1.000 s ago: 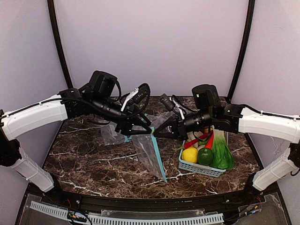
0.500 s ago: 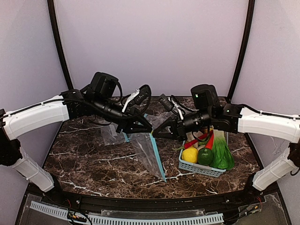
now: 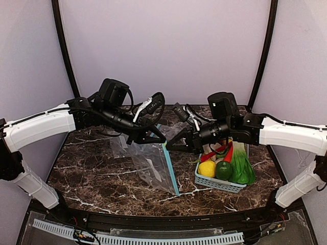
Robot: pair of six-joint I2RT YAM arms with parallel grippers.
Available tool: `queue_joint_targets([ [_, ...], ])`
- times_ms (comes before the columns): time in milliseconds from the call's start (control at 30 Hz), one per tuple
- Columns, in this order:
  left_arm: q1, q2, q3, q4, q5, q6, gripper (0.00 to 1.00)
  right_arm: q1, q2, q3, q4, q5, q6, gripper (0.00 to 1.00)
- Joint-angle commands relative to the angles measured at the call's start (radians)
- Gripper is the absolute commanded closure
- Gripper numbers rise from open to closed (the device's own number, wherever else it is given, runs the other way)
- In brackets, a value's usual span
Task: Place the food in the zip-top bag and seal the zipper
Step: Hold the zipper food storage bag at the center of the board, then unzip the zipper from the zipper food storage bag.
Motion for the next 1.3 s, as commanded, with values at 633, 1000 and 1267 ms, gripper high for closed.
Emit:
queue_joint_targets([
  [633,0.003,-0.065,-0.043,0.053,-0.066,-0.024,0.99,0.008,-0.018,-0.035,-0.034,0.042,-0.002,1.0],
  [1000,0.051,-0.097,-0.049,0.087,-0.042,-0.06,0.99,0.012,-0.025,-0.075,-0.049,0.047,0.005,1.0],
  [1267,0.09,-0.116,-0.057,0.099,-0.041,-0.068,0.99,0.014,-0.018,-0.091,-0.063,0.046,0.005,1.0],
])
